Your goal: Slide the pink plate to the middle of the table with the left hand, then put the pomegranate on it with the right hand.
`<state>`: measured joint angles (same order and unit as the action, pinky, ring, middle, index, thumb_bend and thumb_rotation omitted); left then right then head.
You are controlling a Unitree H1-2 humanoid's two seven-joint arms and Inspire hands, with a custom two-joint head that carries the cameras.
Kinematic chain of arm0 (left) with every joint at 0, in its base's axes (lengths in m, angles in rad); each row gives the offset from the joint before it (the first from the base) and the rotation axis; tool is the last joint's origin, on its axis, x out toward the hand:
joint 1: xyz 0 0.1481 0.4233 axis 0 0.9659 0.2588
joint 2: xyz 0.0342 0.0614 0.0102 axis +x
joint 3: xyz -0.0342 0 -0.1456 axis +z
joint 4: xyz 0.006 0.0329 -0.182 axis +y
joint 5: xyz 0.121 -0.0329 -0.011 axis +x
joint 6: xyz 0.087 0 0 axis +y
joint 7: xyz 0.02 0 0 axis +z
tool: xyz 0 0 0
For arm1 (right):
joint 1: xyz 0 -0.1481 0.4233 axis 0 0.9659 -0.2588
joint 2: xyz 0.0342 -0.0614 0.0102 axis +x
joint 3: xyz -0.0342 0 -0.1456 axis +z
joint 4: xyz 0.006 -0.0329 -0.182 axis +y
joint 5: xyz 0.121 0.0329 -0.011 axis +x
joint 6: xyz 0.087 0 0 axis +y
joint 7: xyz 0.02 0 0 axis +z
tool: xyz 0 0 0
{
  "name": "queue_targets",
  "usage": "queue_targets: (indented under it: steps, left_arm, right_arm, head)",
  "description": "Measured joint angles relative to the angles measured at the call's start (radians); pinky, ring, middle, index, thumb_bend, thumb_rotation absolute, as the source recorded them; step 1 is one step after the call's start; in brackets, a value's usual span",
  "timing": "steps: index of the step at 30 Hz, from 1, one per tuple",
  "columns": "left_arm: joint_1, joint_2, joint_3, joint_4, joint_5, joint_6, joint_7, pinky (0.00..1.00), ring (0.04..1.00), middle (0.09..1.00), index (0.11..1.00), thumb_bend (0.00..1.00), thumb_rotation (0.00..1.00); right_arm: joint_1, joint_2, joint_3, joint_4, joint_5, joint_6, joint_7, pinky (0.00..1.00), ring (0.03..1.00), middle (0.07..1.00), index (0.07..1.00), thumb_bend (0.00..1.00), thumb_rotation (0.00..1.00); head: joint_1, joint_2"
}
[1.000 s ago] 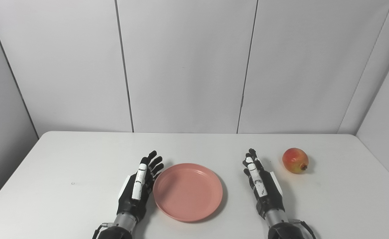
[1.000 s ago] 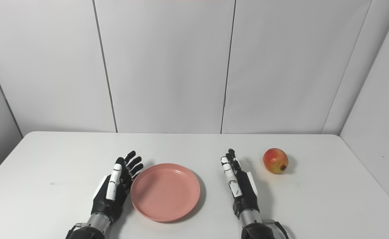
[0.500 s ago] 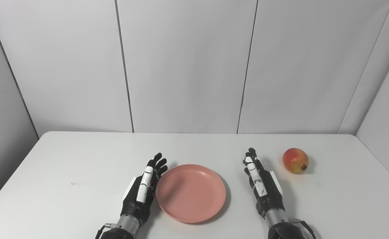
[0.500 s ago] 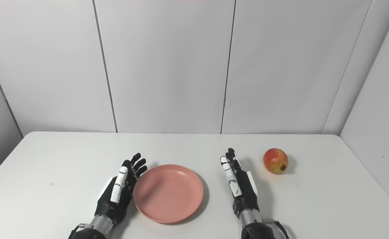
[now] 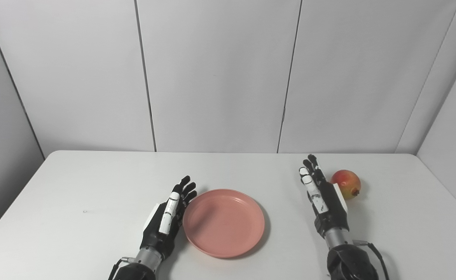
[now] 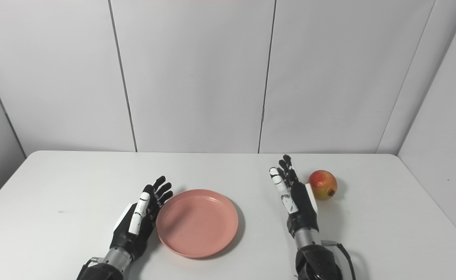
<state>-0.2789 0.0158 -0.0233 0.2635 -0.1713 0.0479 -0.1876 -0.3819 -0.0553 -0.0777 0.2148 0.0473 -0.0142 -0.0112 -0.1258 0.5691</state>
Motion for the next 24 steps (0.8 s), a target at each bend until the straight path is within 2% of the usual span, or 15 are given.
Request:
queue_targets:
  steps: [7, 9, 12, 15, 18, 24]
  left_arm:
    - [0.0, 0.0, 0.002, 0.009, 0.003, -0.017, 0.001, 0.94, 0.959, 0.962, 0.959, 0.56, 1.0]
    - [0.0, 0.0, 0.002, 0.009, 0.004, -0.018, 0.002, 0.93, 0.953, 0.955, 0.951, 0.56, 1.0]
    - [-0.001, -0.001, 0.002, 0.01, 0.007, -0.02, 0.013, 0.94, 0.954, 0.956, 0.954, 0.54, 1.0]
    - [-0.001, 0.0, 0.002, 0.01, 0.007, -0.021, 0.016, 0.94, 0.957, 0.958, 0.955, 0.55, 1.0]
    - [-0.001, 0.0, 0.002, 0.01, 0.007, -0.02, 0.016, 0.94, 0.957, 0.958, 0.955, 0.55, 1.0]
    - [-0.002, 0.001, 0.001, 0.01, 0.008, -0.02, 0.016, 0.94, 0.958, 0.959, 0.955, 0.54, 1.0]
  right_arm:
    - [-0.006, -0.037, 0.004, -0.019, -0.111, -0.046, -0.048, 0.93, 0.934, 0.929, 0.955, 0.54, 0.72]
    - [-0.006, -0.049, 0.004, -0.02, -0.149, -0.047, -0.067, 0.92, 0.938, 0.933, 0.954, 0.58, 0.74]
    - [-0.006, -0.067, 0.006, -0.025, -0.21, -0.047, -0.094, 0.88, 0.917, 0.927, 0.946, 0.61, 0.69]
    - [-0.007, -0.085, 0.008, -0.024, -0.266, -0.059, -0.132, 0.88, 0.918, 0.932, 0.949, 0.62, 0.66]
    - [-0.011, -0.097, 0.008, -0.024, -0.289, -0.072, -0.156, 0.87, 0.907, 0.915, 0.933, 0.69, 0.6]
    - [-0.035, -0.149, 0.01, 0.005, -0.394, -0.073, -0.212, 0.86, 0.897, 0.914, 0.929, 0.7, 0.56]
  head:
    - [-0.003, -0.003]
    - [-0.002, -0.005]
    - [-0.005, -0.006]
    - [-0.005, -0.008]
    - [-0.006, -0.006]
    - [-0.011, -0.009]
